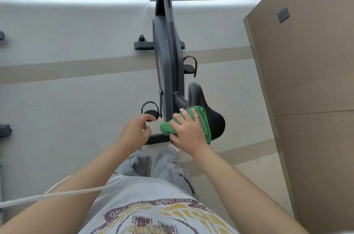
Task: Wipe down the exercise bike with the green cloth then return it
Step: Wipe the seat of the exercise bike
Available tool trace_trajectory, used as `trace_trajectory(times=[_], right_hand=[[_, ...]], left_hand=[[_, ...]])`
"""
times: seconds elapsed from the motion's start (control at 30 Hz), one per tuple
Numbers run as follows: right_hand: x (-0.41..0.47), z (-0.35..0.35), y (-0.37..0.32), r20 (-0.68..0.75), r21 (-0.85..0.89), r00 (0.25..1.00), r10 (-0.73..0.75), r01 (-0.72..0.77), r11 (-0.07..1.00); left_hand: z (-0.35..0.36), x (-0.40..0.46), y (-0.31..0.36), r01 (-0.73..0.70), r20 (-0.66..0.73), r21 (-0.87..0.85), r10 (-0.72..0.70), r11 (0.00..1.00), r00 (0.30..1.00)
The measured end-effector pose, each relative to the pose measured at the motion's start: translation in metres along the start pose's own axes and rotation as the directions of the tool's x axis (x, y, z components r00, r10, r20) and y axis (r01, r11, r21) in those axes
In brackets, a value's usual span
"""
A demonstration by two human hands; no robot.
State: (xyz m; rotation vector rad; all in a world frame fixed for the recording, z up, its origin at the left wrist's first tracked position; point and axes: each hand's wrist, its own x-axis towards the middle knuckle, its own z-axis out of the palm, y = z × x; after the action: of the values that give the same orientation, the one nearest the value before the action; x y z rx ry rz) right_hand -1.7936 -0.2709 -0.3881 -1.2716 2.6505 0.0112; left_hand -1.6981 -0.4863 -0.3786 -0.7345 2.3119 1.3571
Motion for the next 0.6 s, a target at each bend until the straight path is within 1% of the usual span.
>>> trace_trajectory(times=[0.1,0.2,0.27,0.33,0.43,0.5,0.53,0.6], right_hand=[[0.051,-0.019,0.003,0.206,-0.06,0.976,0.076,-0.065,0.996],[0.087,-0.03,-0.002,0.412,-0.132,0.909,0.068,-0.014,0.991],[0.091,-0.033,-0.005,0.478,-0.158,0.876,0.059,0.019,0.987],[0.078,-0.034,-0.008,0.438,-0.168,0.898,0.054,0.022,0.986],[0.037,-0.028,-0.012,0.26,-0.079,0.966,-0.003,0.025,0.997],[-0.002,-0.022,-0.009,0.137,-0.048,0.985,-0.106,0.113,0.992],[-0.022,-0.019,-0.004,0.094,-0.058,0.982,-0.166,0.172,0.983],[-0.054,-0.014,0.01,0.058,-0.104,0.963,-0.262,0.266,0.958]], left_hand=[[-0.004,-0.004,-0.011,0.027,0.019,-0.055,-0.026,0.998,0.999],[-0.008,-0.014,-0.02,0.011,0.032,-0.057,-0.01,0.998,0.999],[-0.01,-0.019,-0.026,0.016,0.049,-0.072,-0.012,0.997,0.999],[-0.013,-0.023,-0.028,0.027,0.065,-0.083,-0.022,0.996,0.998],[-0.016,-0.024,-0.024,0.025,0.074,-0.084,-0.019,0.996,0.997],[-0.014,-0.022,-0.018,0.011,0.087,-0.09,-0.003,0.996,0.996],[-0.014,-0.022,-0.014,0.008,0.093,-0.097,0.001,0.995,0.996],[-0.012,-0.02,-0.006,0.0,0.103,-0.1,0.01,0.995,0.995]])
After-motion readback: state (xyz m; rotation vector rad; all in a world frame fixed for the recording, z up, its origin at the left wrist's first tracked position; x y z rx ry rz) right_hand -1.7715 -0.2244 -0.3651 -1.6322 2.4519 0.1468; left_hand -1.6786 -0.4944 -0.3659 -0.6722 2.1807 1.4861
